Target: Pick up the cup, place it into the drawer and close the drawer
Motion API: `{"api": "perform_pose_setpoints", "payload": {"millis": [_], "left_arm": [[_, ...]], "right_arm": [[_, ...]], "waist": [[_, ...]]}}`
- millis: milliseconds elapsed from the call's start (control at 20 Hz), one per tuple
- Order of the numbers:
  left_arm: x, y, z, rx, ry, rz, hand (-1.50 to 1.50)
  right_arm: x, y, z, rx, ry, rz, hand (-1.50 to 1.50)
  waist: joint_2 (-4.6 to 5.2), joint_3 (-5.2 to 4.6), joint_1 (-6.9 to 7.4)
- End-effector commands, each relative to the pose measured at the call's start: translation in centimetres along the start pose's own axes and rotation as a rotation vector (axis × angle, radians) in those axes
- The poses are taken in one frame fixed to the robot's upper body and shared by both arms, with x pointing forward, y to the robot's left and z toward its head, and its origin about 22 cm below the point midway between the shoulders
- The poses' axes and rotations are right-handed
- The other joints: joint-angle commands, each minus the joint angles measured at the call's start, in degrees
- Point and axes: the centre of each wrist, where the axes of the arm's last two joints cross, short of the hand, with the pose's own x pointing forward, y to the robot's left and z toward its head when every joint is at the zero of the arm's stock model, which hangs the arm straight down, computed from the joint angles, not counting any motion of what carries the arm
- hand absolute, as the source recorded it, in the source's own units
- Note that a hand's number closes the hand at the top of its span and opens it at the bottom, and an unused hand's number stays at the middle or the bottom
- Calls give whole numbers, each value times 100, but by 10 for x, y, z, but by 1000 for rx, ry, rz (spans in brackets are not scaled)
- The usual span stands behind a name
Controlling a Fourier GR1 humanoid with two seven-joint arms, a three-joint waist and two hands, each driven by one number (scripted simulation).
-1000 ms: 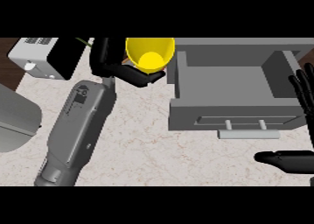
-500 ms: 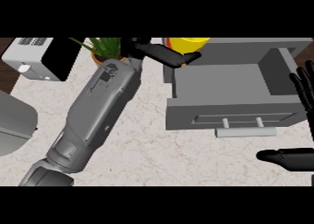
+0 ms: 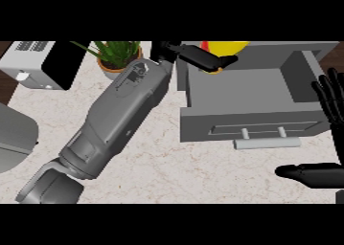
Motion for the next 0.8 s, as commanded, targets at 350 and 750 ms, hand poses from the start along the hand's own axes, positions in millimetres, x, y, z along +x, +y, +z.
{"api": "perform_pose_setpoints", "payload": {"millis": [350, 750], "left_arm": [[-34, -11, 18, 1, 104, -168, 150], [-39, -20, 23, -71, 191, -267, -150]], "right_arm": [[0, 9, -8, 37, -12, -30, -150], [-4, 12, -11, 43, -16, -7, -150]], "waist": [[48, 3, -235], [49, 3, -189]]}}
